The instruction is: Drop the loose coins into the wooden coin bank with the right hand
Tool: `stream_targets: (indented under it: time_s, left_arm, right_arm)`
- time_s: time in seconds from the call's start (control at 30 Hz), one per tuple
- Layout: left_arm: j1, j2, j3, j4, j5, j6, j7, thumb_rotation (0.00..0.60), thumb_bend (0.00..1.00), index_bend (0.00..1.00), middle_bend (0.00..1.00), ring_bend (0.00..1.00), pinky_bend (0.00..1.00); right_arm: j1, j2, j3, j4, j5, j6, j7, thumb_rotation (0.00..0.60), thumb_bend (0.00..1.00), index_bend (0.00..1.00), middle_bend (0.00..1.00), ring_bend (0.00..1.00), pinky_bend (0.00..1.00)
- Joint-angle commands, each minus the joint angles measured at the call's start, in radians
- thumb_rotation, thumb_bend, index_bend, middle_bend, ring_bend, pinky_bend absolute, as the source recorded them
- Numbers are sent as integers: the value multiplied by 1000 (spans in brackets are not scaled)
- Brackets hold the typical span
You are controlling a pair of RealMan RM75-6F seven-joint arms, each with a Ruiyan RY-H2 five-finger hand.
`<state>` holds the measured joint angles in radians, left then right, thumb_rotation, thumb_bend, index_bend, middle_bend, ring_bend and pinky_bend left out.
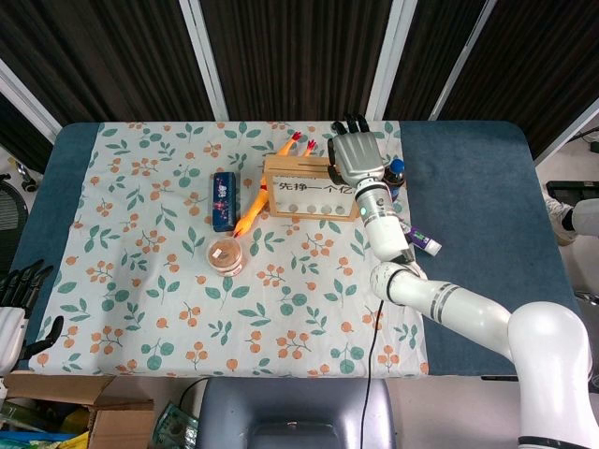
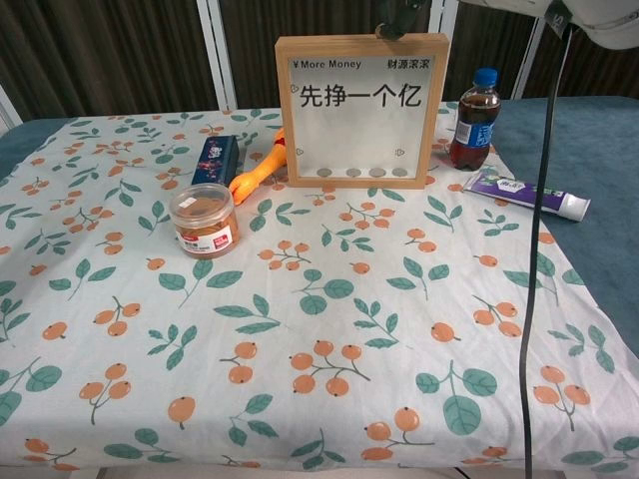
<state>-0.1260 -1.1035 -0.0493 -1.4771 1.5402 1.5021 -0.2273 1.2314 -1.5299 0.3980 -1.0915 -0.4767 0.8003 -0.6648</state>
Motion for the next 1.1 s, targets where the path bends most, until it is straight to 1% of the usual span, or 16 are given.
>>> stream_targets:
  time_s: [0.03, 0.13, 0.23, 0.33, 0.47, 0.53, 0.6, 0.7, 0.8, 0.83, 0.9, 0.93, 1.0, 1.03, 1.1]
  left_arm:
    - [0, 0, 0, 0, -1, 0, 0, 600, 425, 0, 0, 0, 0]
    - [-1, 0, 0, -1, -1, -2, 1, 600, 426, 0, 0, 0, 0]
    - [-1, 0, 0, -2, -1, -2, -2, 600, 430, 0, 0, 0, 0]
    - [-1, 1, 0, -2, -1, -2, -4, 600, 433, 0, 0, 0, 0]
    - [0, 3, 0, -1, 0, -1, -8, 600, 433, 0, 0, 0, 0]
    - [0, 3, 1, 0, 2, 2, -10, 600, 433, 0, 0, 0, 0]
    - [1, 3, 1, 0, 4, 5, -11, 600, 433, 0, 0, 0, 0]
    - [4, 4, 1, 0, 8, 13, -17, 600, 432, 0, 0, 0, 0]
    - [8, 6, 0, 1, 9, 22, -25, 600, 432, 0, 0, 0, 0]
    - [9, 6, 0, 2, 10, 25, -26, 600, 432, 0, 0, 0, 0]
    - [11, 6, 1, 1, 11, 28, -26, 600, 432, 0, 0, 0, 0]
    - [12, 5, 1, 0, 14, 32, -24, 600, 432, 0, 0, 0, 0]
    - [13, 3, 3, 0, 26, 42, -20, 600, 432, 0, 0, 0, 0]
    - [14, -1, 3, 4, 37, 55, -17, 600, 434, 0, 0, 0, 0]
    - [19, -9, 3, 11, 46, 72, -5, 600, 439, 0, 0, 0, 0]
  right_arm:
    - [3, -5, -6, 7, 4, 4, 1, 600, 608, 716, 283, 56, 131]
    - [5, -7, -7, 5, 17, 2, 4, 600, 608, 629, 263, 43, 131]
    - [5, -9, -12, 8, 4, 17, 7, 600, 608, 541, 211, 10, 131]
    - [4, -9, -20, 6, -11, 27, 7, 600, 608, 521, 194, 0, 131]
    - [-2, -1, -15, -10, -39, 42, 32, 600, 607, 517, 188, 0, 131]
    - [-12, 7, -7, -32, -80, 65, 69, 600, 608, 507, 185, 0, 131]
    - [-28, 20, -1, -67, -139, 96, 113, 600, 607, 471, 174, 0, 131]
    - [-81, 69, -3, -182, -257, 165, 196, 600, 564, 347, 145, 0, 131]
    - [-187, 156, -34, -383, -400, 300, 264, 600, 481, 230, 124, 0, 123]
    - [-239, 195, -59, -470, -451, 360, 274, 600, 468, 213, 119, 0, 121]
    - [-314, 252, -102, -589, -508, 439, 269, 600, 455, 187, 105, 0, 111]
    - [-361, 288, -136, -655, -542, 484, 255, 600, 453, 179, 99, 0, 106]
    - [-427, 339, -191, -738, -571, 534, 221, 600, 452, 172, 90, 0, 88]
    - [-467, 372, -228, -787, -579, 555, 198, 600, 452, 173, 84, 0, 68]
    - [-522, 419, -284, -848, -585, 570, 172, 600, 452, 165, 66, 0, 35]
